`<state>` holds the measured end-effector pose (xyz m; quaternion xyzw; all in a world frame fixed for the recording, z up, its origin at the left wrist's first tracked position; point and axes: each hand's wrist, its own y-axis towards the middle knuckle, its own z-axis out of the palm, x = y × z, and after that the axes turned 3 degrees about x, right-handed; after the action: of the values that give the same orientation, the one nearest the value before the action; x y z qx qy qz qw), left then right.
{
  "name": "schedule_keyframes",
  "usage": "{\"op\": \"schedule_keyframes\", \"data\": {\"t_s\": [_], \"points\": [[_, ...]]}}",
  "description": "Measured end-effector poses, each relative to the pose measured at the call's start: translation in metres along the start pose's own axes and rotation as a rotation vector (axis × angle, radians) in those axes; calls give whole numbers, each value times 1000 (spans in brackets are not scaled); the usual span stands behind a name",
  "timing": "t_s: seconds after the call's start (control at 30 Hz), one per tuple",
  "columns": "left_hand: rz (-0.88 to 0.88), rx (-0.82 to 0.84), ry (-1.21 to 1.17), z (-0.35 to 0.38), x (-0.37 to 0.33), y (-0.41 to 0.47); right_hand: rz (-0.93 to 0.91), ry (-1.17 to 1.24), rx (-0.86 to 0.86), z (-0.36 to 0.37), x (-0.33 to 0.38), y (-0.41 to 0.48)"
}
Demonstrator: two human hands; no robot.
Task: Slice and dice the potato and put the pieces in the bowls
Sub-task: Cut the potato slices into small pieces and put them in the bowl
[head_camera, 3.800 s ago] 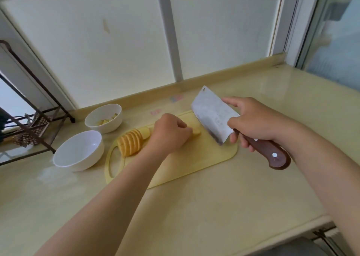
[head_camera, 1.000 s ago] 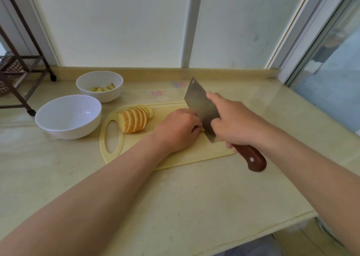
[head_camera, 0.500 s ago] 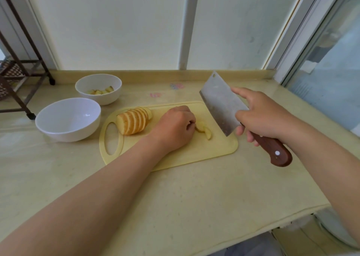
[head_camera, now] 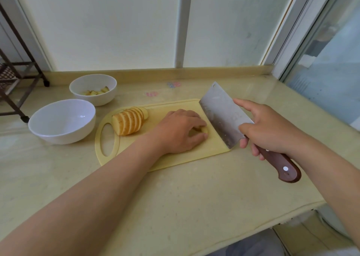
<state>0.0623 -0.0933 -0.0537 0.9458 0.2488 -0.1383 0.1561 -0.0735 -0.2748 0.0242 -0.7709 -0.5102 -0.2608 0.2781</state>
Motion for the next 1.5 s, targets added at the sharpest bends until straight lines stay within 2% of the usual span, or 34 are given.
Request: {"op": "schedule_keyframes", "data": {"t_s": [0.3,0.5,0.57,0.93,1.13,1.3,1.5], "points": [[-113,-145,-85,-3,-1,0,-7,15,-2,-2,-2,-3],[-229,106,-204,-24,-7,2,-7,15,7,-1,-3,-5],[-262,133,-239,-29,-8,3,-15,17,7,2,0,-6],[-297,20,-317,-23,-18,5,-36,11,-16,10,14,3],[-235,20,-176,-12,-22,10,6,54,-95,-2,4,1],[-192,36,-147,-10,-23,14,26,87,-115,-9,-5,-1],[-355,-108,-341,-19,-17,12,23,112,-106,-8,-7,-1]]}}
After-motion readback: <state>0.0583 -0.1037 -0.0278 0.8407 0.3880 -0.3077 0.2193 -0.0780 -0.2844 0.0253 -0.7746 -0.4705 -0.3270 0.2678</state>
